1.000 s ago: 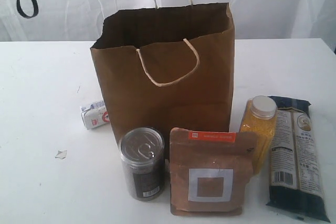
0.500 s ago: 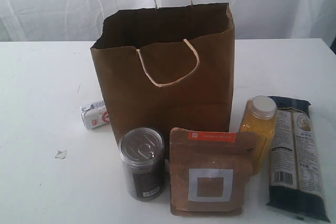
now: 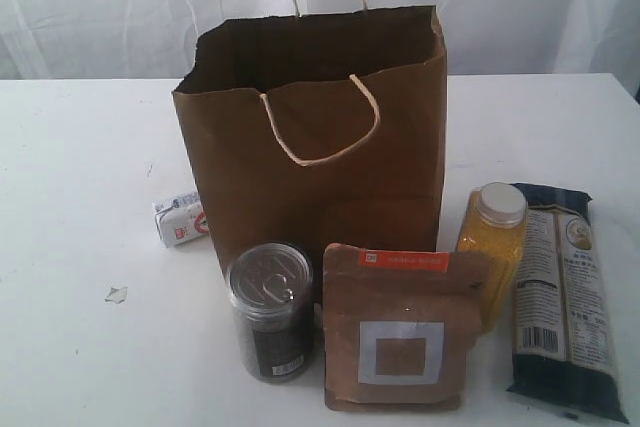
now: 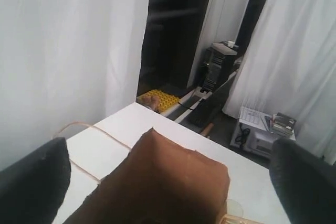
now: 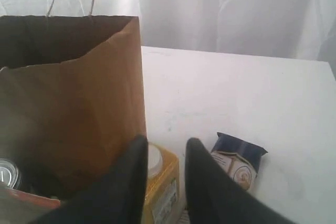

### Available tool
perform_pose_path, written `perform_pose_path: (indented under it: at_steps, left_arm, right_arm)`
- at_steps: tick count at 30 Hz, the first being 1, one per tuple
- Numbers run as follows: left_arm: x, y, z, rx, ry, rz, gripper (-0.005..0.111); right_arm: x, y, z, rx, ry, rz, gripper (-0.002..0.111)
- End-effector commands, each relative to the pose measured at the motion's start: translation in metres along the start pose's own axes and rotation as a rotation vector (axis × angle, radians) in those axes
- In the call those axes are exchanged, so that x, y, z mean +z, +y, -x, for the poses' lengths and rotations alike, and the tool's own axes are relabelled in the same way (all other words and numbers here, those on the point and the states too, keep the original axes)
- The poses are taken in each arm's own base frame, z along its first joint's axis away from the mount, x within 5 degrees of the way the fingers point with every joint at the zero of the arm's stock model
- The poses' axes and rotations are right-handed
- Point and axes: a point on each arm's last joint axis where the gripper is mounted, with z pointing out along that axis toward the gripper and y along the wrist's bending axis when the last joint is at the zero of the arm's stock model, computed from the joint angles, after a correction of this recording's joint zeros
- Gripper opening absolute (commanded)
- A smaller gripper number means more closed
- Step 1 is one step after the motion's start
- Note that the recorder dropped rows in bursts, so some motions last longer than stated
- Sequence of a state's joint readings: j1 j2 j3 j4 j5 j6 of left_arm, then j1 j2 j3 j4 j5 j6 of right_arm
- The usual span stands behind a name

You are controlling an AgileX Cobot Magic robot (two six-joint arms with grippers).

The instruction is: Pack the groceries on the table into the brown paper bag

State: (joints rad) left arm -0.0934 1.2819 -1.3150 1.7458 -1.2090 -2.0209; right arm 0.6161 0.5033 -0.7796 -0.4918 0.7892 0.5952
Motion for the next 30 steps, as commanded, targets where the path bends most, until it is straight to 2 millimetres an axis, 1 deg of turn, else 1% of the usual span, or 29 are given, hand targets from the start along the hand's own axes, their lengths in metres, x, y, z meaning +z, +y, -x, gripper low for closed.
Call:
perform_pose_path:
  at_steps: [1,4,5,9,11,13,15,18,19,21,26,30]
  left_arm:
    - [-0.003,-0.005,0.002,-0.018,-0.004,-0.009,0.105]
    - [-0.003,-0.005,0.002,-0.018,-0.004,-0.009,0.105]
    - [-0.003,-0.005,0.002,-0.018,-0.004,-0.009,0.105]
    - [-0.003,-0.005,0.002,-0.01,-0.004,-0.009,0.105]
    - [-0.003,-0.005,0.003,-0.041,-0.011,-0.012,0.105]
    - [-0.003,-0.005,0.002,-0.042,-0.006,-0.01,0.105]
    - [-0.003,-0.005,0.002,-0.037,-0.004,-0.01,0.105]
    - [-0.003,-0.005,0.002,-0.037,-0.004,-0.01,0.105]
    - [-0.003,-0.005,0.002,-0.035,-0.004,-0.01,0.105]
    - [-0.003,-0.005,0.003,-0.029,-0.005,-0.01,0.105]
    - [-0.003,-0.005,0.003,-0.029,-0.005,-0.01,0.105]
    - [-0.003,-0.005,0.003,-0.029,-0.005,-0.01,0.105]
  right_arm:
    - [-0.007,-0.007,-0.016,0.022,-0.006,-0.003,0.017]
    - [-0.009,-0.009,-0.021,0.023,-0.013,0.0,0.003]
    - [-0.01,-0.009,-0.022,0.024,-0.023,0.005,0.0]
    - [-0.012,-0.008,-0.022,0.016,-0.075,0.03,0.0]
    - [-0.015,-0.012,-0.025,-0.005,-0.103,0.014,0.0]
    - [-0.024,-0.017,-0.03,-0.011,-0.166,0.028,0.0]
    - [-0.041,-0.024,-0.043,0.009,-0.265,0.061,0.0]
    - [-0.051,-0.034,-0.07,0.065,-0.278,0.074,0.0]
    - [-0.049,-0.035,-0.08,0.089,-0.232,0.074,0.0]
    - [-0.044,-0.039,-0.096,0.1,-0.081,0.022,0.0]
    - [-0.043,-0.036,-0.093,0.006,-0.12,0.044,0.0]
    - [-0.039,-0.033,-0.093,-0.01,-0.152,0.068,0.0]
